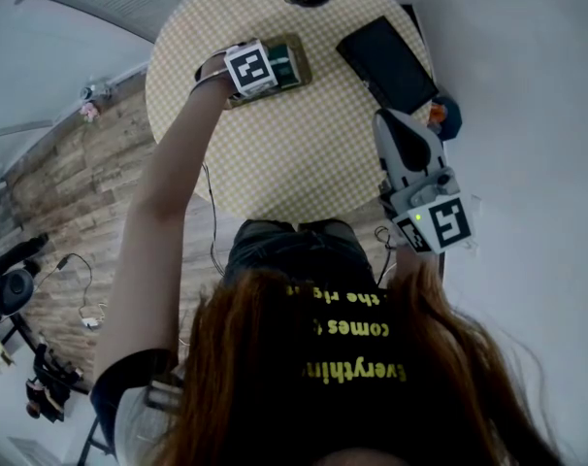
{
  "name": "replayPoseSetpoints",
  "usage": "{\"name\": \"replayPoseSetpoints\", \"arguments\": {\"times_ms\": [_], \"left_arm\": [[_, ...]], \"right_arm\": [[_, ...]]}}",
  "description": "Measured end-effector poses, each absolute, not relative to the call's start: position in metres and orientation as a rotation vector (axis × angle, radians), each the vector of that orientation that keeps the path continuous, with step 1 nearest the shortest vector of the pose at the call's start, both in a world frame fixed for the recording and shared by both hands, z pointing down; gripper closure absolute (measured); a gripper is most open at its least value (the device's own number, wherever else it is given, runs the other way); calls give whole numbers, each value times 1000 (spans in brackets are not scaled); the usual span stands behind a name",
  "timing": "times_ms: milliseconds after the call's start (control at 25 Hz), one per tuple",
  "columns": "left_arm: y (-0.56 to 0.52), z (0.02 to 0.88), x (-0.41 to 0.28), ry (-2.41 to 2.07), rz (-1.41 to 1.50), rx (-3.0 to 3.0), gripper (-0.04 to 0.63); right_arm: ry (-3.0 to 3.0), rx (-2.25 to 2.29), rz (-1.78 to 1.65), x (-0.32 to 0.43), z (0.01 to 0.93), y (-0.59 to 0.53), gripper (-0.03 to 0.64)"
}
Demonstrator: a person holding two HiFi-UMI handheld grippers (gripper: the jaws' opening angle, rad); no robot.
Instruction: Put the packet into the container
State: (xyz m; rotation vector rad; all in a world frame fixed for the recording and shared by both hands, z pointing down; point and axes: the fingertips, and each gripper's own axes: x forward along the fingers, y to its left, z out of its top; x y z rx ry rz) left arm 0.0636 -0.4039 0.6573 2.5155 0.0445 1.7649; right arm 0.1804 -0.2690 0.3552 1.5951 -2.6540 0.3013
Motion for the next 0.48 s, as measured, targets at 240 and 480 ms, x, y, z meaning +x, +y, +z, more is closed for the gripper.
{"name": "replayPoseSetpoints", "arguments": {"times_ms": [240,480], "left_arm": [[-404,656,59,45,1791,2488,201],[-405,645,59,39,1742,2461,173]], "right_arm": [[-2651,1593,299,179,354,-269,603],[-2649,1590,296,179,355,-270,601]]}}
